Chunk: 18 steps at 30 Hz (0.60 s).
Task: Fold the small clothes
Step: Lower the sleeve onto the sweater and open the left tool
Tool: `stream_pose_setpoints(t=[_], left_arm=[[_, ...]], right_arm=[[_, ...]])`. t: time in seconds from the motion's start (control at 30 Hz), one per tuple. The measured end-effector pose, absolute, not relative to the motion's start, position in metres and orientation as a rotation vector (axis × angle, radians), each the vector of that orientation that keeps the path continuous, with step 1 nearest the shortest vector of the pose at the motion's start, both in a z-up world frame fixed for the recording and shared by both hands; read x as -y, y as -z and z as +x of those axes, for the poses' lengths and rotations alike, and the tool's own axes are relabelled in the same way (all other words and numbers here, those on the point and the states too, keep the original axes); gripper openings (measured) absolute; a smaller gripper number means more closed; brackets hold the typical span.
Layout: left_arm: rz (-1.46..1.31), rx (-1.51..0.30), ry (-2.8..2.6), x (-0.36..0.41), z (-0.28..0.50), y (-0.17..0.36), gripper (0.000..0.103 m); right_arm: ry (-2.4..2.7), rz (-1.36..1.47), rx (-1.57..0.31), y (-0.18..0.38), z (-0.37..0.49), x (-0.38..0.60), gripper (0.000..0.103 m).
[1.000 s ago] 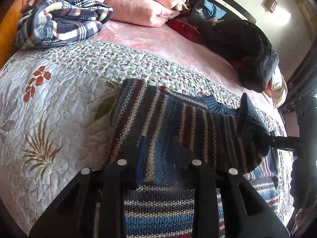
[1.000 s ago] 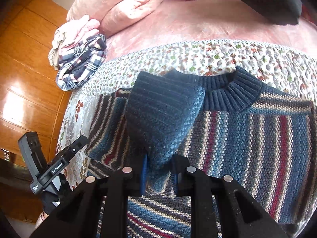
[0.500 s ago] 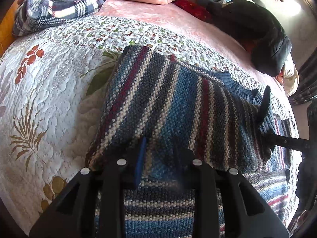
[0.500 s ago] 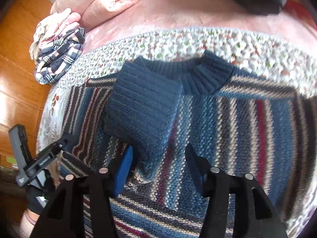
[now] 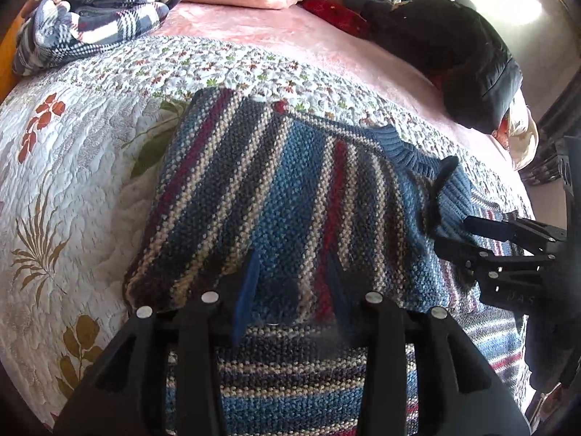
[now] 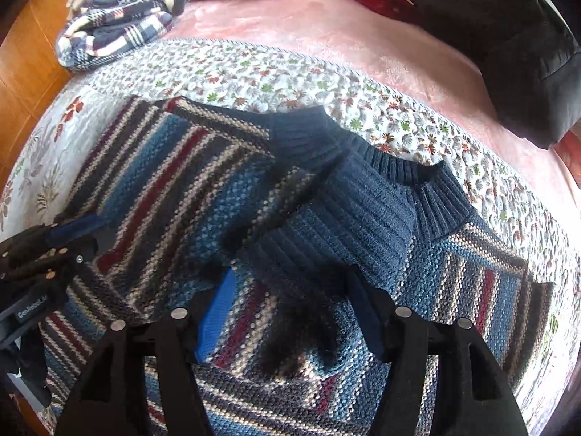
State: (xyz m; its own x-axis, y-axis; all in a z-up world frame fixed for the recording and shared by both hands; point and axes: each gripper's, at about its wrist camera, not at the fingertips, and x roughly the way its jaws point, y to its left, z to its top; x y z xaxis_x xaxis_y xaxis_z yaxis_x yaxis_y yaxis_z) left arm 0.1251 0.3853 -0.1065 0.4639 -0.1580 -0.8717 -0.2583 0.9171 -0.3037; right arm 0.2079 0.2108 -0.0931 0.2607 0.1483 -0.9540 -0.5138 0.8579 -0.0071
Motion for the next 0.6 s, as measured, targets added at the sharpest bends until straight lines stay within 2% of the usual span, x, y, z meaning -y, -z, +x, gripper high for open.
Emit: stream_pose_setpoints(t=[0.07, 0.17, 0.37, 0.5, 0.6], left_arm=[[-0.414, -1.095, -0.062, -0.386, 0.125, 0.11, 0.038], [-0.406, -1.096, -0.058, -0.386, 0.124, 0.113, 0.038], [-0.398, -1.092, -0.058, -0.386, 0.124, 0.114, 0.038], [-0.381, -1.093, -0.061, -0.384, 0.125, 0.116, 0.038], [-0.37, -1.1, -0.057, -0.384, 0.126, 0.115, 0.038]], right_arm=[[-0.442, -0.337, -1.23, 0.094, 0.21, -0.204, 0.039], [-0.436, -0.278, -1.22, 0.086, 0.212, -0.186, 0.017], [-0.428, 0.0, -1.234, 0.067, 0.213, -0.117, 0.013], [-0.44, 0.173, -1.317, 0.081, 0.211, -0.075, 0.014], [-0.459, 0.255, -1.352, 0.092, 0.21, -0.054, 0.025]])
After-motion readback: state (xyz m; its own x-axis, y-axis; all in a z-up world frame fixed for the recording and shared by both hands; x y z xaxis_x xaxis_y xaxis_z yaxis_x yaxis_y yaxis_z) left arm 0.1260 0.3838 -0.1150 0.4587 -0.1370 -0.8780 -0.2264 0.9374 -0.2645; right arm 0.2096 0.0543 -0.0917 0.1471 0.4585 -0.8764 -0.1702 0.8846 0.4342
